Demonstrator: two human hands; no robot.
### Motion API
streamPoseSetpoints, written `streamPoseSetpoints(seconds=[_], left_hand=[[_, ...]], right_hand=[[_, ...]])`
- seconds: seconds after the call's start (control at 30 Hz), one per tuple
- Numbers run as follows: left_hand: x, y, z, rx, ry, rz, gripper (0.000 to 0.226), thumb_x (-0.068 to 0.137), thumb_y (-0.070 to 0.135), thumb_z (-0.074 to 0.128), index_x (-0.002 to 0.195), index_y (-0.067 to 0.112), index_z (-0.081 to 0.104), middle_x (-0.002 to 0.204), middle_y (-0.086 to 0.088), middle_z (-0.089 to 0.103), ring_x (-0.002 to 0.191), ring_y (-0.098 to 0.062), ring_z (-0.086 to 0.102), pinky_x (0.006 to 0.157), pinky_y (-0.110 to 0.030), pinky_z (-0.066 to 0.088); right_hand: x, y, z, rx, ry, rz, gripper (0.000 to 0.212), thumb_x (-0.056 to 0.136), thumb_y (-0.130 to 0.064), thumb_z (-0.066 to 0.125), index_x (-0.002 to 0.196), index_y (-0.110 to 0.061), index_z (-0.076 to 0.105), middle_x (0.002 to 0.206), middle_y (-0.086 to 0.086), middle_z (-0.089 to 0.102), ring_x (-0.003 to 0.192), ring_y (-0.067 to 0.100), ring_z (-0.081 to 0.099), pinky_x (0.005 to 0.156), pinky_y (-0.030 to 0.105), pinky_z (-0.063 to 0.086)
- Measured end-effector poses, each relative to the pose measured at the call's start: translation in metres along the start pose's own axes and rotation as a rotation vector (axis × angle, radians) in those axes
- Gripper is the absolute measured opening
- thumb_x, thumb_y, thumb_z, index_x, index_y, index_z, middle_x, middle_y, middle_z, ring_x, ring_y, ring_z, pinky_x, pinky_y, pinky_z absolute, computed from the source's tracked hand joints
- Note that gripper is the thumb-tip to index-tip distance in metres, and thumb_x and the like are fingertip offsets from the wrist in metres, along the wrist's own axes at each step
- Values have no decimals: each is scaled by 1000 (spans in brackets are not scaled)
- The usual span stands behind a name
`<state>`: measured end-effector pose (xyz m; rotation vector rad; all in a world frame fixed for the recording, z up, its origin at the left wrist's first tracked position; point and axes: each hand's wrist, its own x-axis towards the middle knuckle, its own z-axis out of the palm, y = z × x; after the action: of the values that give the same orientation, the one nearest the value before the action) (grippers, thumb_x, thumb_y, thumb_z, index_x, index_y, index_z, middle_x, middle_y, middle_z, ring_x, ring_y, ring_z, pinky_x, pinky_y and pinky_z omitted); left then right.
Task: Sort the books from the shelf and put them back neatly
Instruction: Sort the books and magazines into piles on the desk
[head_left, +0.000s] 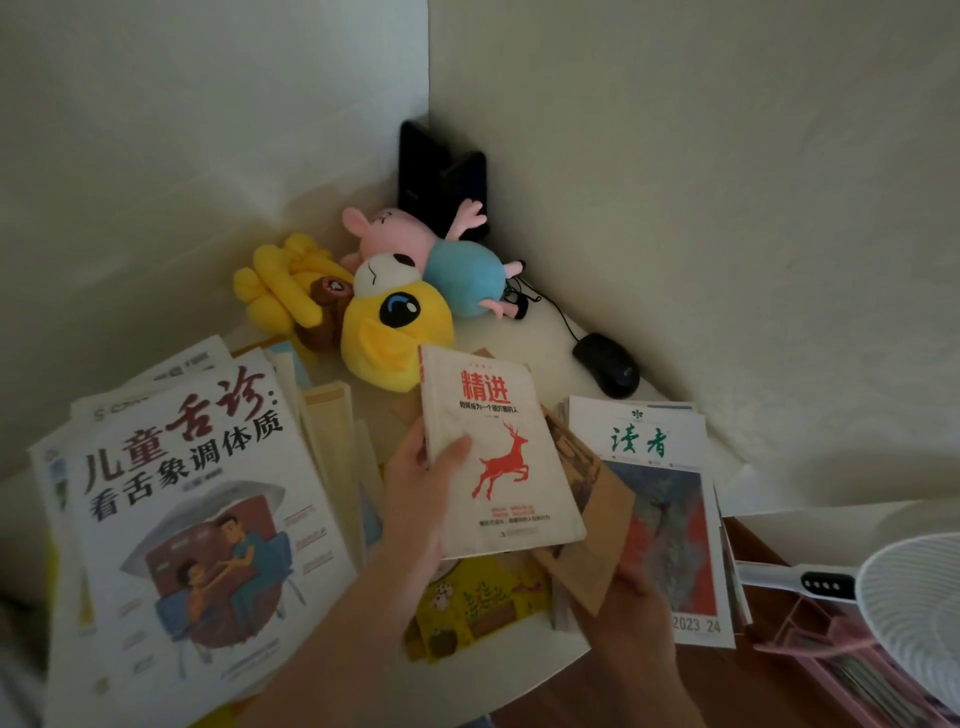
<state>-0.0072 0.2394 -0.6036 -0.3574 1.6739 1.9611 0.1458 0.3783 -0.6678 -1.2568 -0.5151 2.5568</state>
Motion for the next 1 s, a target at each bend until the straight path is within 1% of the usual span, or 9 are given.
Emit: streamPoseSetpoints(seconds=[0.13,0.2,0.3,0.4,0.53,0.63,0.77,0.87,1.0], left_hand=[[-1,21,-11,-2,-155,-31,35,89,12,61,123,20,60,109,-12,71,91,-33,70,73,-50,59],[-3,35,-16,-28,-241,-53,37,89,10,60,125,20,59,108,-14,71,91,-33,70,67,-44,59],[5,53,-25,-23,-324,-58,45,84,13,68,128,20,59,112,-17,69,97,-38,68,74,-51,58],[13,60,-28,4,-335,-48,49,80,12,69,128,19,58,112,-17,69,100,-41,66,75,-53,57],[9,45,-18,-49,-250,-24,45,88,15,61,131,25,54,115,-11,69,101,-34,68,80,-54,55],[6,36,-15,18,-195,119,46,92,14,57,136,29,49,115,-4,70,97,-26,70,70,-42,60],[4,26,-19,209,-199,258,79,92,18,59,150,41,10,123,8,64,100,-13,68,71,-32,59],[3,30,-18,184,-163,49,70,80,25,70,141,26,35,112,-2,71,86,-16,72,63,-31,60],[12,48,-21,155,-268,-20,40,86,19,65,124,26,55,107,-1,72,90,-18,72,65,-31,59]], right_hand=[[2,-45,23,-205,13,151,40,99,-8,45,108,-47,46,82,-51,53,83,-30,49,79,-3,38],[19,-62,26,-424,12,82,29,101,-45,30,122,-36,48,103,-21,67,109,4,60,91,28,48],[22,-89,41,-686,-120,84,69,81,-68,46,130,-20,53,129,18,57,117,41,54,102,60,38],[29,-106,49,-916,-293,134,62,76,-50,70,124,-13,58,123,22,61,114,43,57,99,57,44],[29,-87,63,-987,-427,80,38,90,-17,55,128,-18,55,116,13,67,106,32,64,84,40,55],[23,-60,61,-985,-375,-101,46,86,-31,66,130,-20,55,117,10,68,105,30,65,91,45,52],[11,-47,53,-786,-381,-81,48,88,-20,56,135,-18,48,119,14,66,108,32,64,77,37,56],[2,-46,55,-746,-420,-98,64,79,-40,71,137,-23,48,122,10,65,111,28,63,78,36,57],[13,-40,59,-815,-225,6,57,87,-55,42,135,-24,50,130,3,61,121,23,57,100,44,46]])
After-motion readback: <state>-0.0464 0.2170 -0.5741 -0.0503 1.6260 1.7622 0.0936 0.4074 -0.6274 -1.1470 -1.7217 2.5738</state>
